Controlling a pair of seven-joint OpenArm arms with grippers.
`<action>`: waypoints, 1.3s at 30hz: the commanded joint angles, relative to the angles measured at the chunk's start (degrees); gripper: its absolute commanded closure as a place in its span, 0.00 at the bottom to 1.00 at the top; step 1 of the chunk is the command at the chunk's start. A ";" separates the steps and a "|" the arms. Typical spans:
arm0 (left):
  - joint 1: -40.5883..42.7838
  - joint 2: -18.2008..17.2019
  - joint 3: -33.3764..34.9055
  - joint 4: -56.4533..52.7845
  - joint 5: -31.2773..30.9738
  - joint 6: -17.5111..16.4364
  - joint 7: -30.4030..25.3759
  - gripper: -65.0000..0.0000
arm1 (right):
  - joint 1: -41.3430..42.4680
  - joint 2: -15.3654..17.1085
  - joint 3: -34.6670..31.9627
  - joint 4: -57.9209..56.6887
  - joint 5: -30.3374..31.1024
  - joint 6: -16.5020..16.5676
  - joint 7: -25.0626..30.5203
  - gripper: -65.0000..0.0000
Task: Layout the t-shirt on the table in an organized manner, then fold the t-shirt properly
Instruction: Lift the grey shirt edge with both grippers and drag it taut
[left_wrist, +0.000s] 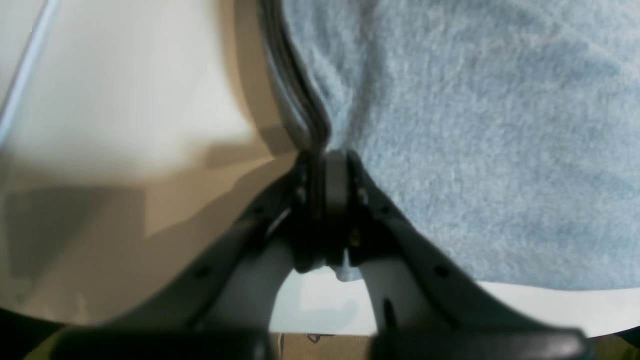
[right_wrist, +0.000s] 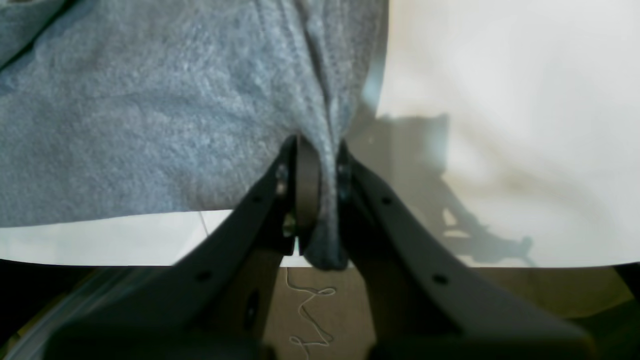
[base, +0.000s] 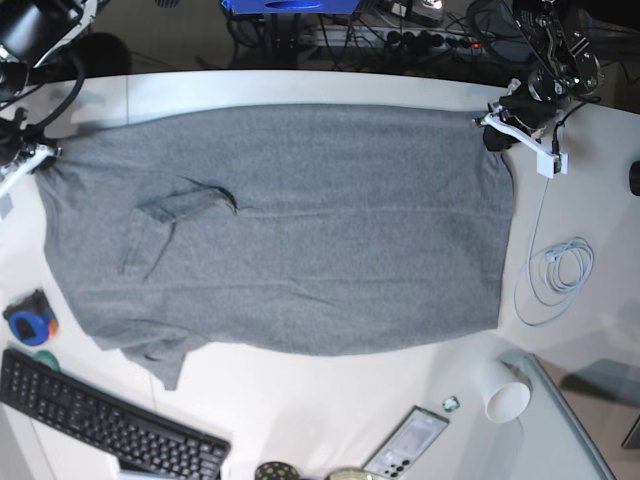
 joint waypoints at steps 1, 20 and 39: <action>-0.08 -0.76 -0.28 0.85 -0.68 0.05 -0.92 1.00 | 0.49 0.85 0.27 -0.12 0.38 0.03 0.63 0.99; -0.16 -1.82 -0.10 0.94 4.77 -0.21 -1.01 1.00 | -3.56 1.12 2.20 -7.42 0.47 0.03 8.71 0.99; 1.77 -1.73 -0.01 1.47 4.68 -0.21 -0.92 1.00 | -5.93 0.94 2.47 -7.33 0.56 0.03 8.27 0.99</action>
